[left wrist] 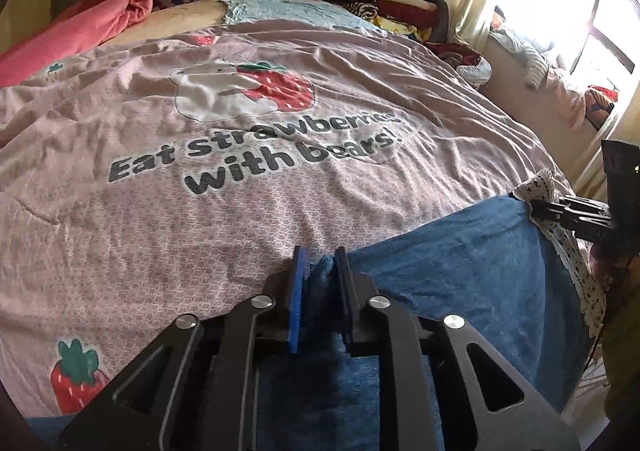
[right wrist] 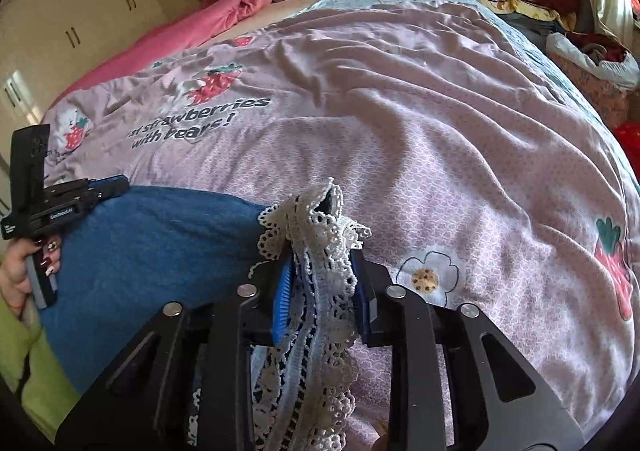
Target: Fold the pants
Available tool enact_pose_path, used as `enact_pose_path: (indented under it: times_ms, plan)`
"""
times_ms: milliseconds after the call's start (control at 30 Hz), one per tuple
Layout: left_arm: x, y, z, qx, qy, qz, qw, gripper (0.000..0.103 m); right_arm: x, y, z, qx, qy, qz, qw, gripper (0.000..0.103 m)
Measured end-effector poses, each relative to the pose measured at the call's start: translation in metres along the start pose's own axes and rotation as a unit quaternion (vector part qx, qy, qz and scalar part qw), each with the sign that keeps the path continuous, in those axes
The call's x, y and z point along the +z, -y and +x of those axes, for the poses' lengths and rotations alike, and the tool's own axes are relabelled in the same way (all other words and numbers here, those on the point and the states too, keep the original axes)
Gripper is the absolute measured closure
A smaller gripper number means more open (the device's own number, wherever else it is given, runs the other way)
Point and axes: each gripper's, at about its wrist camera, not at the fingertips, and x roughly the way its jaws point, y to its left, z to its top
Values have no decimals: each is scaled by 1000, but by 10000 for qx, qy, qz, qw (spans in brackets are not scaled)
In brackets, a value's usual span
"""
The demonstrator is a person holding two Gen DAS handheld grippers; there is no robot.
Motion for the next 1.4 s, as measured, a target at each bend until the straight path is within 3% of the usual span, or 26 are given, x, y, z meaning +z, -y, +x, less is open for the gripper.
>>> enact_pose_path:
  times_ms: [100, 167, 333, 500, 600, 1000, 1233, 1333, 1400]
  plan:
    - [-3, -7, -13, 115, 98, -121, 9998, 62, 1, -3, -7, -160, 19, -12, 9999, 68]
    - [-6, -15, -28, 90, 197, -280, 9994, 57, 0, -3, -16, -267, 95, 8, 9996, 60]
    - [-18, -28, -69, 197, 464, -521, 9974, 40, -11, -7, -39, -278, 227, 93, 9993, 53]
    - [-37, -36, -108, 262, 658, -640, 9954, 39, -25, -15, -63, -243, 325, 129, 9991, 50]
    - [-50, -35, -124, 372, 695, -585, 9952, 25, -33, -19, -73, -195, 328, 151, 9992, 48]
    - [-97, -7, -135, 250, 292, -166, 9991, 25, -78, -20, -102, 15, 161, 468, 9988, 46]
    - [-115, -17, -119, 939, -119, -54, 9955, 25, -99, -13, -95, 183, -87, 699, 9973, 46]
    - [-119, -25, -114, 964, -155, -137, 9951, 25, -109, -14, -84, 287, -323, 697, 9966, 57]
    - [-121, -25, -111, 1012, -159, -108, 9947, 25, -115, -18, -79, 275, -410, 593, 9970, 69]
